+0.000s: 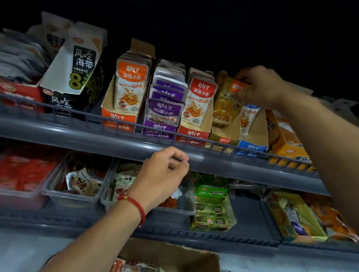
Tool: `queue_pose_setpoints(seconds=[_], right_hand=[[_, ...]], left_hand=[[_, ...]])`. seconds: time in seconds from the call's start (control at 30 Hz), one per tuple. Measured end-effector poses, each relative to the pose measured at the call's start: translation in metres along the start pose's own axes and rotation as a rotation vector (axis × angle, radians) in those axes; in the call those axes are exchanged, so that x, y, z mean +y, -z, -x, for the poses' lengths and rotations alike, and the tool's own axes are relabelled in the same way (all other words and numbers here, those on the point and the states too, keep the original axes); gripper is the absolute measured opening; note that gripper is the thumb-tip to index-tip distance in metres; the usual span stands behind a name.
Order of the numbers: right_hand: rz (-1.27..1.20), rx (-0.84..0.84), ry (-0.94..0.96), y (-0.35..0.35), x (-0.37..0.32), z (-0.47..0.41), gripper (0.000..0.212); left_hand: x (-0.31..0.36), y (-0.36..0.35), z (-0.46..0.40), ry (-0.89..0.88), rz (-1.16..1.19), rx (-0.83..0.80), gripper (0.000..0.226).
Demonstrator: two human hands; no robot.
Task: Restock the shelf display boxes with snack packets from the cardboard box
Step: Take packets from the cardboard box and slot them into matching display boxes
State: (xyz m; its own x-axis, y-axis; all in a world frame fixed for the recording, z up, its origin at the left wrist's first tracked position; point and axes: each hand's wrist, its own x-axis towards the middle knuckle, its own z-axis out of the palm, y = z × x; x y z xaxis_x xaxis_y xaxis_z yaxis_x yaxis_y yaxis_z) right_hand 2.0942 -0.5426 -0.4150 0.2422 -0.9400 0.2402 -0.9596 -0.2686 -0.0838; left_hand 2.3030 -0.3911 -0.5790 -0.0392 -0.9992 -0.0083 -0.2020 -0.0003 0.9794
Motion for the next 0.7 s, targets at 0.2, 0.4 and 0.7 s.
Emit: queue_pose_setpoints(seconds=[0.2,0.4,0.7], right_hand=[[0.045,0.025,-0.021,-0.031,-0.002,-0.005,0.038],[0.119,0.181,-0.060,-0.040,0.001,-0.012,0.035],[0.127,0.383,0.073,-0.036,0.006,0.014,0.032]], left_hand=[[-0.001,-0.003,0.003,0.016,-0.014,-0.014,0.014],[0.000,-0.008,0.006,0.004,-0.031,-0.011,0.016],[-0.003,-0.002,0.008,0.012,-0.112,-0.028,0.018]])
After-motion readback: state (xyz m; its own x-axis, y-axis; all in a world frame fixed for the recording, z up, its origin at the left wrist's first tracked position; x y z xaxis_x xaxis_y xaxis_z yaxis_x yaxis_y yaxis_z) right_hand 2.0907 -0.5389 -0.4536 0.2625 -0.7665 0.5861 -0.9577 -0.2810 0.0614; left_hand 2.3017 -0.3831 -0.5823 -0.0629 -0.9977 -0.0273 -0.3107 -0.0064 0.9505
